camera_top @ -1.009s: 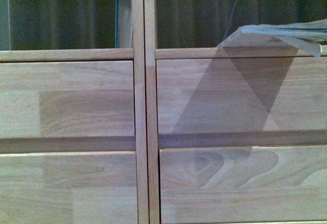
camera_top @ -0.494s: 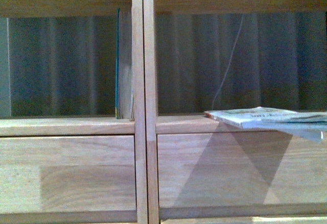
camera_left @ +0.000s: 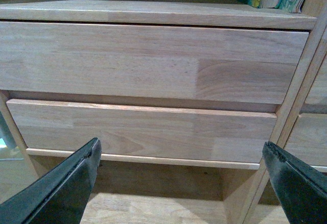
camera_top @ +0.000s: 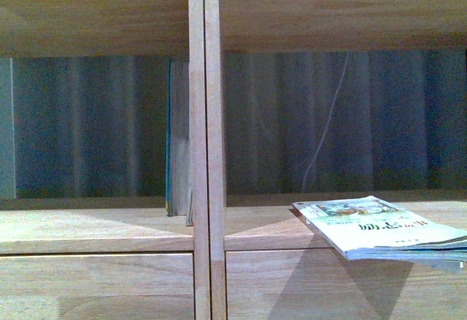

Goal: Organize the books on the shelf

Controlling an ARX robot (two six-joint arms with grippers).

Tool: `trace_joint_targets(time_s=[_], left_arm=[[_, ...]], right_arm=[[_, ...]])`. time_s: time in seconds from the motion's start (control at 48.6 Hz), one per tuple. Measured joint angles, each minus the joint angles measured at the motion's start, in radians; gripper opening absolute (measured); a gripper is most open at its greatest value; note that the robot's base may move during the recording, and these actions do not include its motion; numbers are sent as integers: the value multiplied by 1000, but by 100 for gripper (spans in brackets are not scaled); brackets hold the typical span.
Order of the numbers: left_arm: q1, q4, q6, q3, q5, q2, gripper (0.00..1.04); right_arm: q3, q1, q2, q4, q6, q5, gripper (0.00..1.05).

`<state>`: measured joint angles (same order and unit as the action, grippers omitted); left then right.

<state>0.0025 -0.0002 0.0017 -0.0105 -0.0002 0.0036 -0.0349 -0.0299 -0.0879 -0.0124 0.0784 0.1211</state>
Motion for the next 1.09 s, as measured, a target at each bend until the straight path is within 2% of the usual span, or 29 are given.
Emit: trace_joint_targets(time_s=[0.103, 0.268, 0.35, 0.432, 0.535, 0.721, 1.091], left_arm=[[0, 0, 0, 0, 0, 0, 97], [0, 0, 0, 0, 0, 0, 97], [0, 0, 0, 0, 0, 0, 97], [0, 0, 0, 0, 0, 0, 97], [0, 0, 0, 0, 0, 0, 97], [0, 0, 0, 0, 0, 0, 97], [0, 0, 0, 0, 0, 0, 97]], right_arm=[[-68, -3, -151, 2, 127, -51, 98], [-245, 23, -418, -45, 396, -276, 98], [-316, 26, -530, -47, 531, -348, 98], [-422, 22, -700, -13, 689, -344, 98], [-535, 5, -886, 24, 809, -298, 98], [-680, -19, -1043, 25, 907, -246, 98], [-916, -63, -1233, 16, 1087, -215, 98]])
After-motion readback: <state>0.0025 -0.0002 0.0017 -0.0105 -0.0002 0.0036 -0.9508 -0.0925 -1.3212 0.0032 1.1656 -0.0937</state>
